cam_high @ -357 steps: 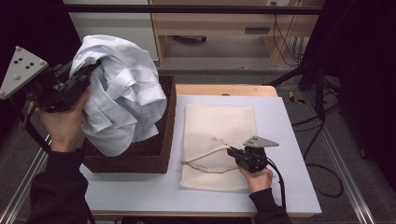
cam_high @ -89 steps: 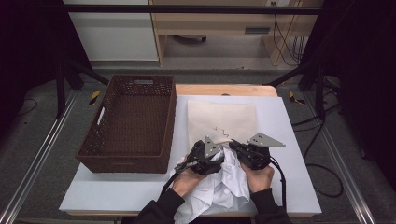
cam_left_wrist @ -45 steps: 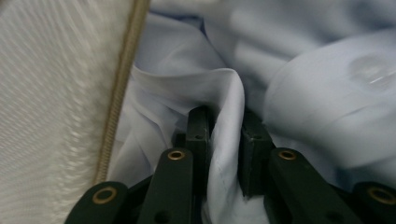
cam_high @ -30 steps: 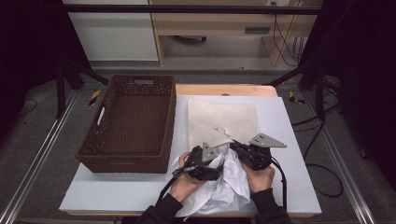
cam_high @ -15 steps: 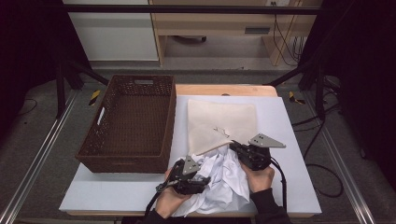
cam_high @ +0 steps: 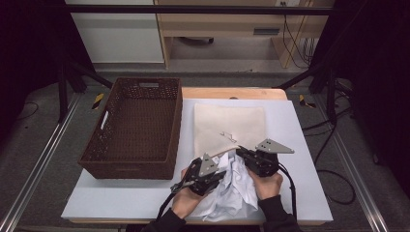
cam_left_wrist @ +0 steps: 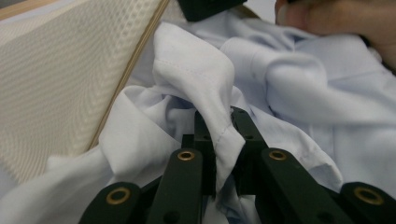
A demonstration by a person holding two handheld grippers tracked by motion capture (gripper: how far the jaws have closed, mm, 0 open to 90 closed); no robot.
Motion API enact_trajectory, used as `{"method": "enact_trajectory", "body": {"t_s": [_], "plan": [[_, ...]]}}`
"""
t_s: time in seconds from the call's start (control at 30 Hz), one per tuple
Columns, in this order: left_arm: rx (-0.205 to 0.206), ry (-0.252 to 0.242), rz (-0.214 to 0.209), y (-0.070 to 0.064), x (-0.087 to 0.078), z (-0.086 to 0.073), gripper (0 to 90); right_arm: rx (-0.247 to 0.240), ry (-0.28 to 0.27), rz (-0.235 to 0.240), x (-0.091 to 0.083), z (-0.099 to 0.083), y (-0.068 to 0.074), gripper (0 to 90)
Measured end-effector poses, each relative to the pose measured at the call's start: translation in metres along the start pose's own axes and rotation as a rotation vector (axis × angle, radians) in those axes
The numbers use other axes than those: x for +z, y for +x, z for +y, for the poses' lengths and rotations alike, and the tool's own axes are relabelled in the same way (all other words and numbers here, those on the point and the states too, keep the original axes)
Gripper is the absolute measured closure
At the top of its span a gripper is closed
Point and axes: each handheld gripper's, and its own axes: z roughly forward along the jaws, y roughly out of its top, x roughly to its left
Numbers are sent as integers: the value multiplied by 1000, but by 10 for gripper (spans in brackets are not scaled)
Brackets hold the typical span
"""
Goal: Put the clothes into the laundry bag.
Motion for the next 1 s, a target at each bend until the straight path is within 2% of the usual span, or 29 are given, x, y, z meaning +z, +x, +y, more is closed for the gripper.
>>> {"method": "enact_trajectory", "body": {"t_s": [0.1, 0.23, 0.37, 0.4, 0.5, 0.57, 0.63, 0.7, 0.73, 0.83, 0.9, 1.0], "plan": [[20, 9, 24, 0, 15, 8, 809, 0, -7, 1, -1, 0, 0, 867], [20, 27, 51, 8, 37, 7, 781, -1, -11, 7, -2, 1, -1, 867], [17, 79, 49, 18, 58, 0, 724, -5, -11, 14, -2, 1, 0, 865], [7, 73, 44, 20, 59, -2, 708, -8, -14, 15, -2, 1, 1, 865], [16, 66, 48, 18, 56, -3, 658, -8, -13, 15, -2, 1, 1, 866], [27, 66, 61, 14, 52, -3, 576, -8, -12, 12, -2, 1, 1, 866], [24, 64, 49, 12, 45, -1, 481, -10, -15, 10, -2, 1, 1, 865], [24, 69, 39, 10, 33, 1, 391, -9, -17, 10, -3, 1, 0, 866], [39, 69, 41, 9, 26, 2, 360, -11, -15, 11, -4, 2, -1, 865], [68, 62, 34, 7, 3, 3, 308, -9, -15, 11, -4, 2, -1, 866], [80, 53, 43, 8, -12, 3, 285, -8, -16, 7, -4, 2, 0, 866], [105, 58, 81, 11, -29, -4, 273, -9, -13, 7, -4, 1, 0, 865]]}}
